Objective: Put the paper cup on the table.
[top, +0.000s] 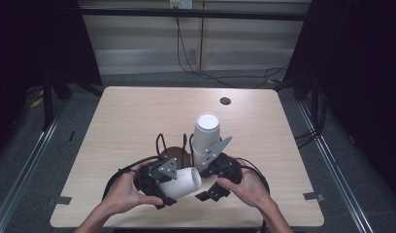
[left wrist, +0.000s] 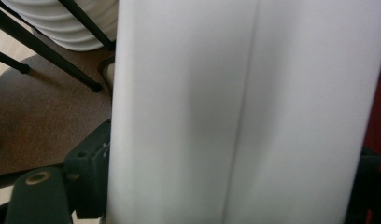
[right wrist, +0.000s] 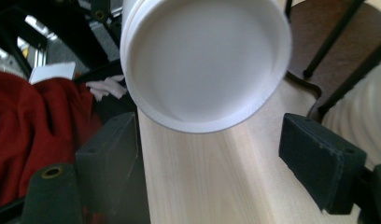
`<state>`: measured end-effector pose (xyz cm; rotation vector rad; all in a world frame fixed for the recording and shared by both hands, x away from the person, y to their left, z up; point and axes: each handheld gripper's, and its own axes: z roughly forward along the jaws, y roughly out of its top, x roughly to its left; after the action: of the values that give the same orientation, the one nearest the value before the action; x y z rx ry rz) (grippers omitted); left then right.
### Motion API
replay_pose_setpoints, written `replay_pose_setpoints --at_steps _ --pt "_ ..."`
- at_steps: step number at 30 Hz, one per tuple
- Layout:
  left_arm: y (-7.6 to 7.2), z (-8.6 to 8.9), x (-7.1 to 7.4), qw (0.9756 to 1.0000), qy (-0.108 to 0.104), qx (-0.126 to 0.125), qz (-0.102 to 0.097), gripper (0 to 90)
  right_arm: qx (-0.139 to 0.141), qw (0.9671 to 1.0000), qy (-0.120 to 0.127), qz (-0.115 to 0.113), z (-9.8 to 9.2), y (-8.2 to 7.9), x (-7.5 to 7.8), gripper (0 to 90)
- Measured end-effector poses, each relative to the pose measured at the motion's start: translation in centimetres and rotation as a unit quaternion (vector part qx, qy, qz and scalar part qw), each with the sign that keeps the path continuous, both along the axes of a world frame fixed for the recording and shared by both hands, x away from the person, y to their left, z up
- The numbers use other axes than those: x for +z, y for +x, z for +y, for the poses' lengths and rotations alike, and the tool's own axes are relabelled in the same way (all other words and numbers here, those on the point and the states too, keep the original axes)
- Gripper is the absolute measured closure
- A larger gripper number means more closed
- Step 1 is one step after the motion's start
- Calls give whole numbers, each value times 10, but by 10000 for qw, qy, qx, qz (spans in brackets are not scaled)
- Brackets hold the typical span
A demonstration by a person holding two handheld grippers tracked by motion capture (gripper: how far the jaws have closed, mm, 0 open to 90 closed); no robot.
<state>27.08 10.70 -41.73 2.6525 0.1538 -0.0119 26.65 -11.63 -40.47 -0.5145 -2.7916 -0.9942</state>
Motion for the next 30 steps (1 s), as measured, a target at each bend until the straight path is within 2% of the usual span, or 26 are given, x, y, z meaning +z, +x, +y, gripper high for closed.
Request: replay_pose_setpoints --at_steps 2,4,8,10,13,15,18,20,30 --pt "-1 -1 -1 10000 -4 46 7 154 39 10000 -39 -28 1 0 -1 199" --pt "-2 -2 -2 9996 235 -114 -68 154 179 9997 -144 70 8 0 -5 207" --pt "-4 -7 -5 9995 291 -115 -70 154 292 9992 -240 99 14 0 -8 207" --pt "-4 -9 -6 9994 321 -125 -78 154 279 9993 -248 85 14 0 -8 206" --pt "-5 -11 -7 9991 376 -179 -32 155 269 9992 -240 186 14 0 -7 174" --pt "-7 -12 -7 9991 388 -164 -21 156 223 9990 -328 226 15 0 -8 156" --pt "-8 -16 -9 9983 512 -261 42 156 354 9982 -379 302 17 -1 -9 151" --pt "-10 -17 -10 9979 569 -303 53 156 360 9981 -436 262 19 -2 -10 159" --pt "-13 -21 -11 9974 584 -397 144 156 395 9972 -572 260 24 -4 -12 164"
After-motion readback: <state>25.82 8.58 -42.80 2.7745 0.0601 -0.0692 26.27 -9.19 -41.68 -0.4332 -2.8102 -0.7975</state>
